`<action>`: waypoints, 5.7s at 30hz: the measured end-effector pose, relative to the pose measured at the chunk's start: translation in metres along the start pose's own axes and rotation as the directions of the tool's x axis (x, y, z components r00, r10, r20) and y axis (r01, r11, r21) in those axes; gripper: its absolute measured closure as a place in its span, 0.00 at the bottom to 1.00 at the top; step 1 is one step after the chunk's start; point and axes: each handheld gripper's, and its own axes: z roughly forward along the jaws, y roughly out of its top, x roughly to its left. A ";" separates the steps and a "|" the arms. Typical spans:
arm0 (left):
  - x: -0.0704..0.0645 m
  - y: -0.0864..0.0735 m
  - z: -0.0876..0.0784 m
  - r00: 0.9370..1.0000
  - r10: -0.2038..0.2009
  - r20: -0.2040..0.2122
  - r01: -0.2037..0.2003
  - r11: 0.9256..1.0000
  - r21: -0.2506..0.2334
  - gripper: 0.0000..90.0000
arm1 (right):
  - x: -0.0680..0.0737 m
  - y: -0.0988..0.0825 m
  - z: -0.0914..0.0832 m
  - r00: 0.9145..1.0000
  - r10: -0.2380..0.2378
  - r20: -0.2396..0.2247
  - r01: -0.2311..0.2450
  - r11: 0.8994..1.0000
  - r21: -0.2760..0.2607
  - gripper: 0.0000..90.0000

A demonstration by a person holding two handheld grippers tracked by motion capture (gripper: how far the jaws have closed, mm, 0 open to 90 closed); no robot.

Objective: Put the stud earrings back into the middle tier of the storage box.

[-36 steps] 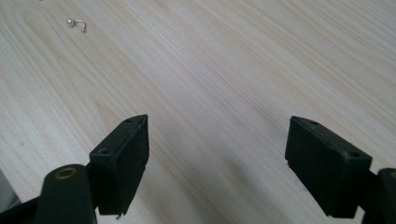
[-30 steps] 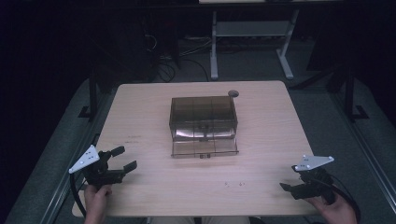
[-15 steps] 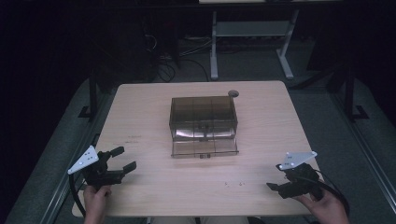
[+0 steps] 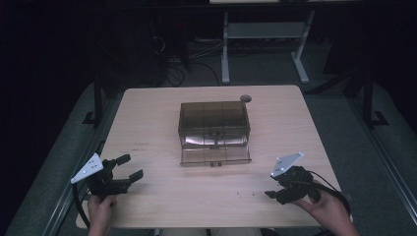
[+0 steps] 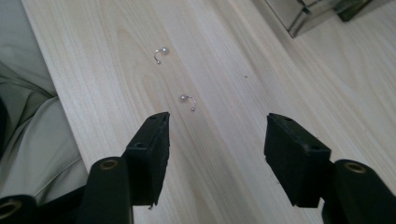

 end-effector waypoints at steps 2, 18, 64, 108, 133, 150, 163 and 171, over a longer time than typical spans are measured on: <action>0.000 0.000 0.000 1.000 -0.003 0.001 0.003 1.000 -0.003 0.14 | 0.000 0.005 0.003 1.000 -0.015 -0.008 0.016 1.000 0.013 0.48; 0.001 0.000 -0.001 1.000 -0.008 -0.001 0.008 1.000 -0.010 0.14 | 0.003 0.032 0.037 0.996 -0.050 -0.073 0.060 0.988 0.144 0.65; 0.004 0.000 -0.004 1.000 -0.028 -0.002 0.028 0.999 -0.030 0.14 | 0.004 0.048 0.073 0.987 -0.063 -0.148 0.106 0.946 0.306 0.95; 0.004 0.000 -0.003 0.999 -0.034 -0.003 0.034 0.999 -0.032 0.14 | -0.043 0.104 0.032 0.990 -0.038 -0.138 0.054 0.992 0.113 0.95; 0.005 0.000 -0.005 0.999 -0.043 -0.005 0.043 0.998 -0.044 0.14 | -0.089 0.133 0.076 0.997 0.012 -0.076 0.006 0.974 0.227 0.95; 0.005 0.000 -0.005 0.999 -0.049 -0.004 0.048 0.998 -0.047 0.14 | -0.087 0.129 0.062 0.996 0.017 -0.090 0.000 0.982 0.189 0.89; 0.004 0.000 -0.005 0.999 -0.041 -0.006 0.041 0.998 -0.039 0.14 | -0.057 0.107 0.027 0.994 -0.020 -0.111 0.031 0.995 0.099 0.83; 0.004 -0.001 -0.006 0.999 -0.040 -0.004 0.040 0.998 -0.040 0.14 | -0.034 0.095 0.029 0.989 -0.056 -0.136 0.070 0.992 0.104 0.80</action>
